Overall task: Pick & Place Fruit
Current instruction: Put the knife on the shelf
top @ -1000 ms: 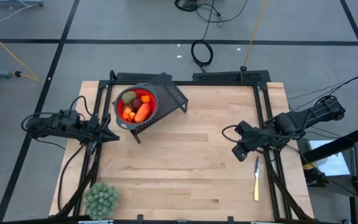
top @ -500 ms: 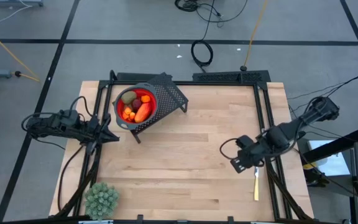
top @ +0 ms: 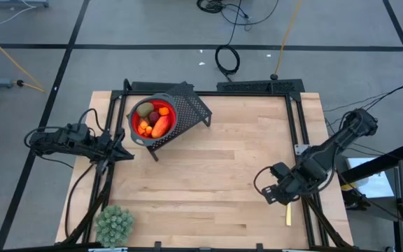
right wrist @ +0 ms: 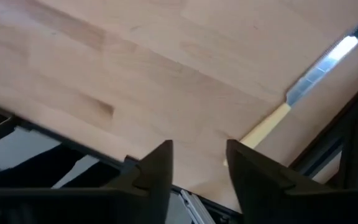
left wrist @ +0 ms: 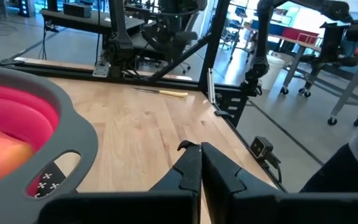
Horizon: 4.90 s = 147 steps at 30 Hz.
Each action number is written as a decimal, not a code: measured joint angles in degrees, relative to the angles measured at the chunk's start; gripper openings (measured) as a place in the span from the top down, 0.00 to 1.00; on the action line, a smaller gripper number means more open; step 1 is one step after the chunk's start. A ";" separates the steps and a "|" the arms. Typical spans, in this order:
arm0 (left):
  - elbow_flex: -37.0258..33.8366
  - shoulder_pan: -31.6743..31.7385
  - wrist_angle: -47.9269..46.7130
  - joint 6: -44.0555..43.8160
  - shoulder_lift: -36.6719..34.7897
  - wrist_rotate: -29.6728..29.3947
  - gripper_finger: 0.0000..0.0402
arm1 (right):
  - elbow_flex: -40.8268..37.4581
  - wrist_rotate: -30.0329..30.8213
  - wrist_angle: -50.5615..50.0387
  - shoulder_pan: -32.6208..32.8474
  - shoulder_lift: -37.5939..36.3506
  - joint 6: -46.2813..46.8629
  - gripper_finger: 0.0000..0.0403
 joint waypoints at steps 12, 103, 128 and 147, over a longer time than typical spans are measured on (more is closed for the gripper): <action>0.04 0.00 -0.37 -0.01 0.00 0.06 0.98 | -7.67 -0.73 4.31 4.12 0.20 11.08 0.39; 0.04 -0.01 -0.36 -0.29 0.00 -0.09 0.98 | -32.88 -2.92 35.31 4.11 0.32 14.53 0.90; 0.04 -0.02 -0.28 -0.31 0.00 -0.09 0.98 | -10.92 5.19 15.02 -11.07 0.27 -8.66 0.90; 0.04 -0.02 0.70 -3.24 0.00 -0.12 0.98 | 10.85 3.22 8.59 -33.10 9.25 -42.37 0.90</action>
